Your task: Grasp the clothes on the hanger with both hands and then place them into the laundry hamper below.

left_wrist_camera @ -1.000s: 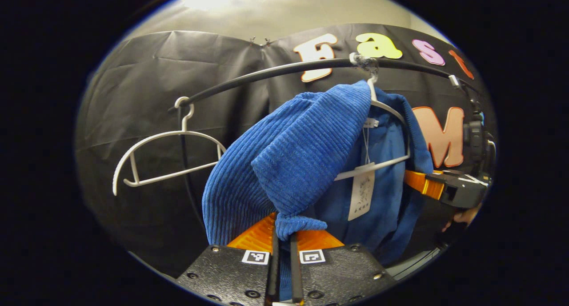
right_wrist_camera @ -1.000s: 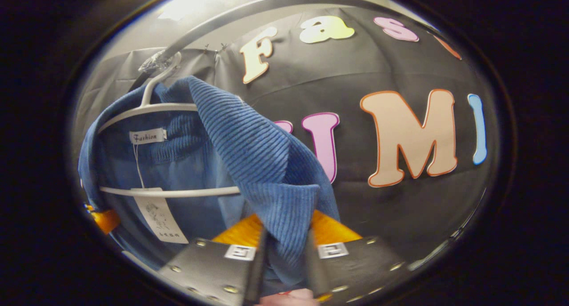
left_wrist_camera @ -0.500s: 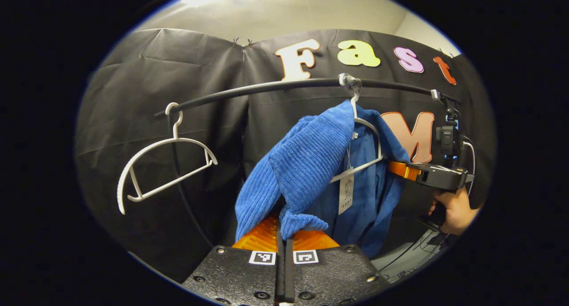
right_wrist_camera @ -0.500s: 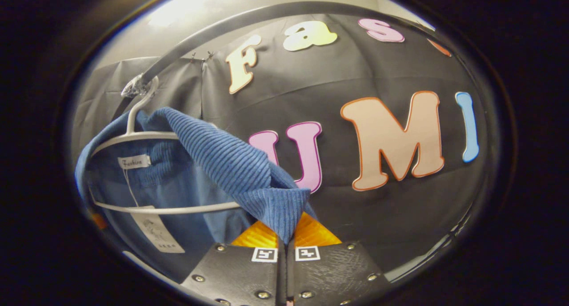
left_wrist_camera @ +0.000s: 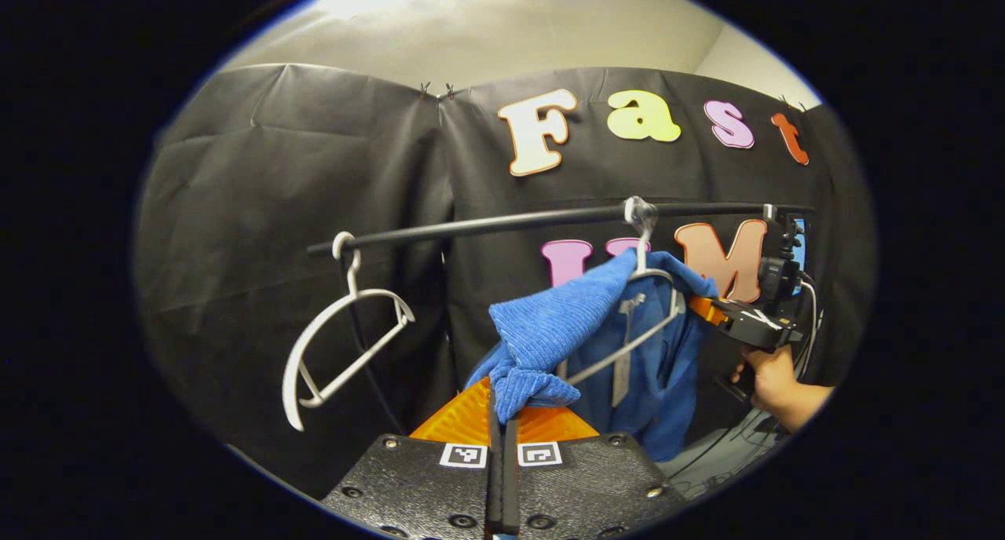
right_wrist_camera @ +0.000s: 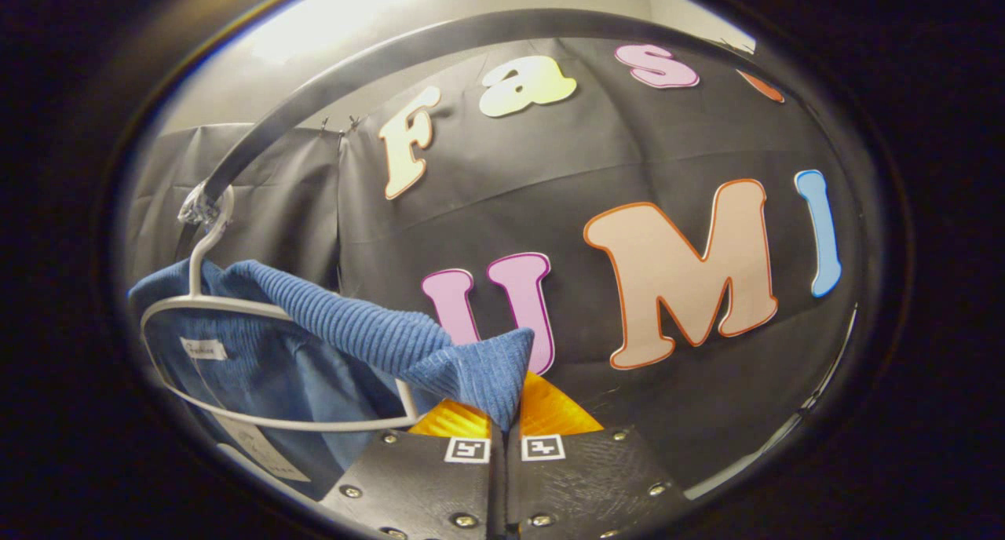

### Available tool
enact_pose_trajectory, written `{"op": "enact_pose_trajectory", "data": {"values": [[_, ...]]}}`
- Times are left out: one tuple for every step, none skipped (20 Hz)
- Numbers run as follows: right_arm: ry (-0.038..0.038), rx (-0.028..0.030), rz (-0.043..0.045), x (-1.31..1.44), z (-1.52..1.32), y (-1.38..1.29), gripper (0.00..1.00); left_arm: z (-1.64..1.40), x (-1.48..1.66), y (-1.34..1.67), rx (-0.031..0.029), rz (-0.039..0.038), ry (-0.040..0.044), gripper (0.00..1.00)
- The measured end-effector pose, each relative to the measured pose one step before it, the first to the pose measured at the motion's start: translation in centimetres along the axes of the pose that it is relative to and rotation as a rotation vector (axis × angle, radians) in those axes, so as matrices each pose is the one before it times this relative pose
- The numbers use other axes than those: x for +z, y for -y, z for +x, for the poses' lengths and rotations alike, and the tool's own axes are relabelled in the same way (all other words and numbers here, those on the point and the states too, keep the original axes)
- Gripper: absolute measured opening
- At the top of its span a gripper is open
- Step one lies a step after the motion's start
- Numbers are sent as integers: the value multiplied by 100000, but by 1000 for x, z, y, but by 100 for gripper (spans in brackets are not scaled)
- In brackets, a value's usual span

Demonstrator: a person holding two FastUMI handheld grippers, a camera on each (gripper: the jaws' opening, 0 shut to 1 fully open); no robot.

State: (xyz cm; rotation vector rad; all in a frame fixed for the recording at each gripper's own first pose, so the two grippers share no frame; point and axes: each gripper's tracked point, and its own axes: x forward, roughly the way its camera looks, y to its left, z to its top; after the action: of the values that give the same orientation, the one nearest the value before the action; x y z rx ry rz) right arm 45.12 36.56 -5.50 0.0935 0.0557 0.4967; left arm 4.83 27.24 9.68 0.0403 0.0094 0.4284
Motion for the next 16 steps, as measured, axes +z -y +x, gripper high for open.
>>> {"op": "enact_pose_trajectory", "data": {"values": [[28, -323, 680, 156, 450, -84, 0, 505, 161, -670, -121, 1791, -41, 1], [-8, -346, 1873, 149, 605, -117, 0, 705, -249, -409, -1796, -749, -954, 1], [185, -672, 934, 13, 716, 82, 0, 645, -446, -98, -2307, -2440, -1750, 0], [670, -566, -105, 108, 729, 68, 0, 592, -681, -158, -1714, -1961, -1582, 0], [9, -433, -613, -88, 585, -71, 1, 420, -427, -209, -1119, -577, -1447, 0], [-701, -597, -242, -305, 487, -11, 1, 568, -526, -483, -644, 95, -914, 0], [-953, -1536, -327, -502, 455, 210, 1, 928, -556, -161, -1442, -592, -1696, 0], [-929, -590, 167, -290, 282, 193, 1, 830, -855, -138, -1628, -1873, -2735, 0], [281, -551, 302, -106, 186, 77, 0, 986, -430, 298, -2494, -3043, -1189, 1], [-323, -1605, -250, -375, 329, 267, 0, 620, -382, 89, -1686, -1615, -468, 0], [-468, -658, -245, -449, 169, -27, 0, 495, -368, -92, -843, 172, 46, 0], [-658, -1222, -826, -190, -54, 204, 0, 560, -328, 85, -863, 867, 398, 0], [-922, -1844, -1355, -344, 7, 403, 1, 638, -94, 179, -1085, 684, 456, 0], [-168, -1254, -812, -448, -21, 65, 0, 671, -117, 105, -1104, -38, 382, 0], [328, -1172, -302, -78, -151, 119, 1, 676, -26, -89, -1175, -108, 585, 0], [-4, -623, -135, -170, -114, 125, 0, 506, -99, 54, -1129, -230, 106, 0]]}}
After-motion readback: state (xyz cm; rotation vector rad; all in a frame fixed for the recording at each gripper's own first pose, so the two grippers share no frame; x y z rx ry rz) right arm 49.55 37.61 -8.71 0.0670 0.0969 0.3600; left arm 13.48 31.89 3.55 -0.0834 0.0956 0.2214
